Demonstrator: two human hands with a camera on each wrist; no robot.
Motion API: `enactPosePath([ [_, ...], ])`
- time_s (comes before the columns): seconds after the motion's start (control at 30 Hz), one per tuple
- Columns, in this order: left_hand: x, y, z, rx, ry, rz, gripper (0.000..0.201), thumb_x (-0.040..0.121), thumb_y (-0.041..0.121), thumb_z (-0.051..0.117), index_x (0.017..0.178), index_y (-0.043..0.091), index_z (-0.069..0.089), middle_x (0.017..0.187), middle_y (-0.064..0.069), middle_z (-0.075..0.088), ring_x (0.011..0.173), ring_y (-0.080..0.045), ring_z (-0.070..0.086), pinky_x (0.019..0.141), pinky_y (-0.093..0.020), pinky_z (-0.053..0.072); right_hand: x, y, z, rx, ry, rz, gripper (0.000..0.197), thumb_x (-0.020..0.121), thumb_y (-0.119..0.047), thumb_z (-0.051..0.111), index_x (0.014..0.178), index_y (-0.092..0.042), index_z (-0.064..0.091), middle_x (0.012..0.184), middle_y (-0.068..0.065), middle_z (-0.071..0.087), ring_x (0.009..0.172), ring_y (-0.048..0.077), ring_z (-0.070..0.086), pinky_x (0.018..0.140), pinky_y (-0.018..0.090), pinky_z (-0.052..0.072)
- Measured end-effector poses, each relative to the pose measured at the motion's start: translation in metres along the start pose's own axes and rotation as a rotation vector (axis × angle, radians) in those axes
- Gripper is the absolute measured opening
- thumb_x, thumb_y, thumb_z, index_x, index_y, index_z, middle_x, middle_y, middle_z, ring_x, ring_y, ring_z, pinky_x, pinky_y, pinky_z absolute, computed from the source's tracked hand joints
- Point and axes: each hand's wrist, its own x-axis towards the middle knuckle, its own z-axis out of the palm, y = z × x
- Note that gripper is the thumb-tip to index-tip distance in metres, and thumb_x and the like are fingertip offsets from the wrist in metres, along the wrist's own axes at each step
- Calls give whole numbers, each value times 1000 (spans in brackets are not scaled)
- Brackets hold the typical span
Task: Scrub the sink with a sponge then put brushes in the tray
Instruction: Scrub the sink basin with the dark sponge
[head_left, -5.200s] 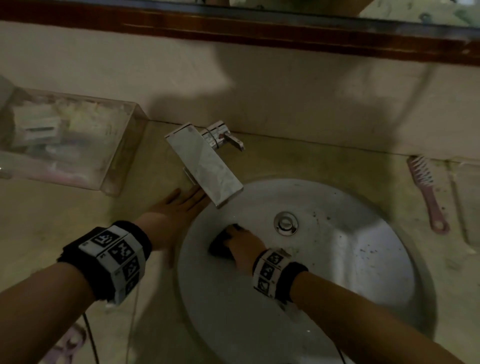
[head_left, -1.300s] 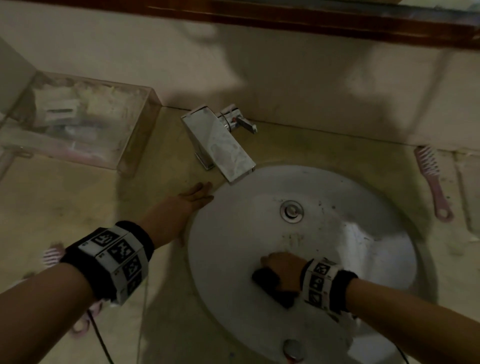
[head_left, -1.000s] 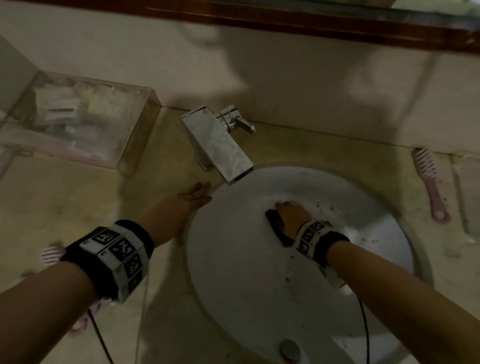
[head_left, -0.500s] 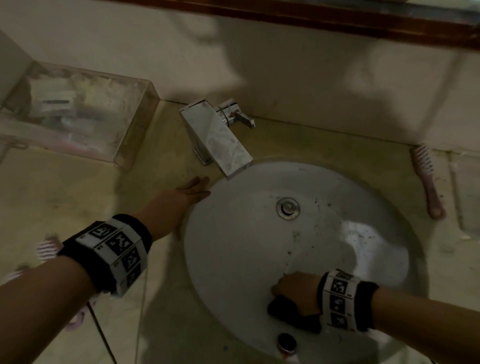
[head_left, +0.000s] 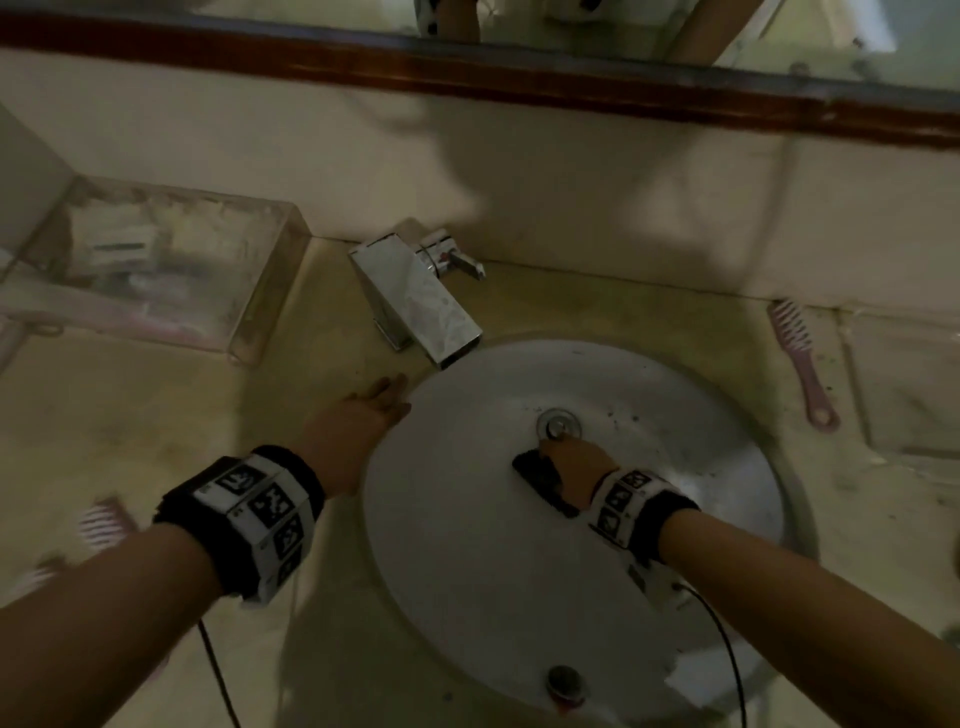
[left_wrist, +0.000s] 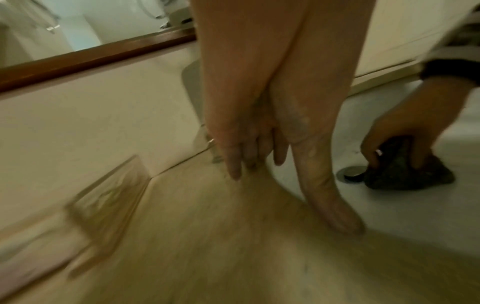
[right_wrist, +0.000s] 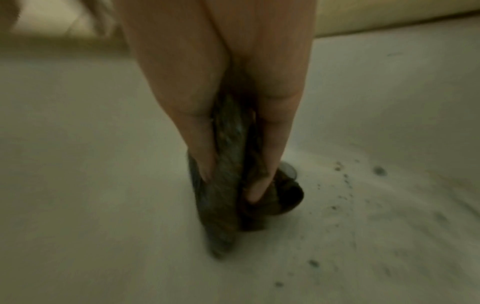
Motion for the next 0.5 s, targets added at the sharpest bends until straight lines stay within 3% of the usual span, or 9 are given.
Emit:
enactPosePath([
  [0.07,-2,20,-6,-23,3,33,75,97,22,49,153,17,-1,162,-5,-7,150,-17,8,121,-27,12,-20,6,-11,140,42,18,49,91,-38,49,129,-7,50,130,17,56,116,29,55,98,34,43],
  [0.17,2,54,-11,-289,-43,114,88,91,38,58,152,20,-3,162,-1,1,148,-14,14,121,-26,12,-52,18,-24,289,99,-16,35,88,-19,61,119,-11,48,122,15,58,107,28,59,89,37,49],
  [0.23,11,76,-14,-499,-78,136,97,84,39,67,153,20,2,161,1,11,146,-16,20,120,-27,18,-72,24,-29,321,128,-40,31,85,-16,66,110,-15,49,119,11,59,102,23,58,86,35,49],
  [0.33,32,107,-16,-671,-59,203,95,78,32,76,152,17,18,156,1,27,144,-17,28,118,-28,24,-91,33,-33,386,173,-55,34,83,-15,69,115,-17,56,111,2,59,99,21,58,92,36,52],
  [0.4,44,121,-15,-705,-51,229,83,76,31,78,146,17,35,151,-2,39,140,-18,37,115,-27,30,-99,39,-33,442,191,-53,36,84,-13,68,118,-18,57,109,-1,58,97,21,61,92,39,53],
  [0.5,55,137,-11,-741,-28,209,50,77,25,77,122,10,61,127,-9,62,120,-24,56,95,-26,45,-107,48,-31,519,203,-63,36,87,-7,63,121,-18,58,122,1,58,112,23,59,97,40,51],
])
